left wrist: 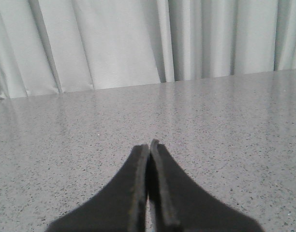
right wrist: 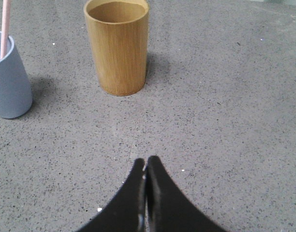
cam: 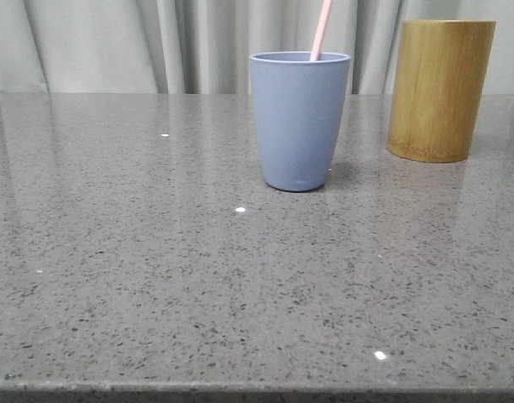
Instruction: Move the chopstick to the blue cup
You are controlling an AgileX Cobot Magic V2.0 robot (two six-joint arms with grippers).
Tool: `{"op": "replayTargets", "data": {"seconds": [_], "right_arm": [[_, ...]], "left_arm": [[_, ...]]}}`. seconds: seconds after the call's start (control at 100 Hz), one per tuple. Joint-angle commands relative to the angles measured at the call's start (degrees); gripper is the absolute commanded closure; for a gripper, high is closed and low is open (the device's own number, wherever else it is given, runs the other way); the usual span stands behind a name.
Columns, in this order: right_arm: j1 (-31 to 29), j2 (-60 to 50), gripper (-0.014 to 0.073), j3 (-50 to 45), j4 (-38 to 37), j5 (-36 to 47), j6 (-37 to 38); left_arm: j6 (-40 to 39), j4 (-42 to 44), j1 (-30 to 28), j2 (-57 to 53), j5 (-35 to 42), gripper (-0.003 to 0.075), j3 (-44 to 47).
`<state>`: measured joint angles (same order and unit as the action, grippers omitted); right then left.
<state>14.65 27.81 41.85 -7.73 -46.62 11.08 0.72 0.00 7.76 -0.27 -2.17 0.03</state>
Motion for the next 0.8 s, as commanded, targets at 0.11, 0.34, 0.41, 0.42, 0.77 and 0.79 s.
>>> {"op": "replayTargets", "data": {"seconds": [0.11,0.34,0.41,0.42,0.77,0.79], "right_arm": [[-0.4,0.3,0.0660,1.5,-1.1,3.6,-0.1],[-0.4,-1.3,0.0660,1.5,-3.1,3.9,-1.0],[-0.4,-2.7,0.0660,1.1,-4.6,4.4,-1.1],[-0.4,-3.1,0.0660,0.9,-4.7,4.7,-1.1],[-4.2,-18.6,0.0660,-19.9,-3.0,27.3,-1.3],[-4.8,-19.7,0.0660,-21.3,-2.5,28.1,-1.3]], "left_arm": [[-0.7,-0.5,-0.2,-1.9,4.8,0.0739,0.6],[-0.7,-0.5,-0.2,-1.9,4.8,0.0739,0.6],[-0.7,-0.5,-0.2,-1.9,4.8,0.0739,0.6],[-0.7,-0.5,-0.2,-1.9,4.8,0.0739,0.6],[-0.7,-0.5,-0.2,-1.9,4.8,0.0739,0.6],[-0.7,-0.5,-0.2,-1.9,4.8,0.0739,0.6]]}}
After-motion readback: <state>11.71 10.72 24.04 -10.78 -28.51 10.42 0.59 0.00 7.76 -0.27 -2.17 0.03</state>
